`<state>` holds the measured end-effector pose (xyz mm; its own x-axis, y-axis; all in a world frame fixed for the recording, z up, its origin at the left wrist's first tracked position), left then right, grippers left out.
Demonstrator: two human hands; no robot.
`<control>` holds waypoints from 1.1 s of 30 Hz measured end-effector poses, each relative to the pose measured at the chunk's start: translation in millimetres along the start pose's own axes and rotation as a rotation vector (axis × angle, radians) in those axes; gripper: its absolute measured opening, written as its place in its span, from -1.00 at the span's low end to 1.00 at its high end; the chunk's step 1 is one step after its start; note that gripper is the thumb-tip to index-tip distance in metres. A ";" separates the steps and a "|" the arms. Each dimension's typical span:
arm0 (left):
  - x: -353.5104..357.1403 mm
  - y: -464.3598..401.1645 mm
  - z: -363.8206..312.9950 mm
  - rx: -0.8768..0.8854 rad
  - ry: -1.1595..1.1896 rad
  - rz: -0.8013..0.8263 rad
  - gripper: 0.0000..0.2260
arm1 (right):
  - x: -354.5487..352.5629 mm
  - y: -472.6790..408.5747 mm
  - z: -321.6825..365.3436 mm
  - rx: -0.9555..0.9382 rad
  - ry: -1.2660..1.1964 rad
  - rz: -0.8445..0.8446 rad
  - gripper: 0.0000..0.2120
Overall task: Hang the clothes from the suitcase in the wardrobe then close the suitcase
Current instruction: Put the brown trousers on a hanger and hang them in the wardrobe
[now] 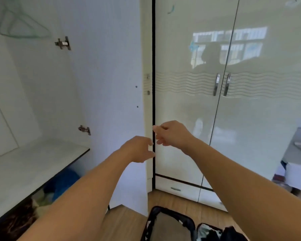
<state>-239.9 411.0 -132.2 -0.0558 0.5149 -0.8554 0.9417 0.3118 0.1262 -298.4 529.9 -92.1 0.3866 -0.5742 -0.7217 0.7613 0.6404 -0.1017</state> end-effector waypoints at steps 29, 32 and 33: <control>180.5 -103.7 113.2 0.037 0.311 0.451 -0.70 | 126.6 27.3 -222.6 0.736 0.218 0.060 -0.58; 220.7 -118.9 134.5 -0.048 0.336 0.466 -0.66 | 150.2 23.5 -269.7 0.773 0.197 0.090 -0.55; 237.6 -125.4 144.5 -0.077 0.349 0.457 -0.67 | 160.6 21.9 -287.6 0.782 0.206 0.092 -0.55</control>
<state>-323.3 378.9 -423.8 0.2325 0.8395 -0.4911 0.8699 0.0463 0.4910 -369.3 598.4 -407.2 0.4202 -0.3826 -0.8228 0.9038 0.0954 0.4172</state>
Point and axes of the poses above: each hand's wrist, its own y-axis away from the middle knuckle, its own x-axis out of the palm, z = x × y, the point moved 4 cm from there along -y, towards the middle knuckle, and after that the axes turned 11 degrees about y, right-handed, at the moved point
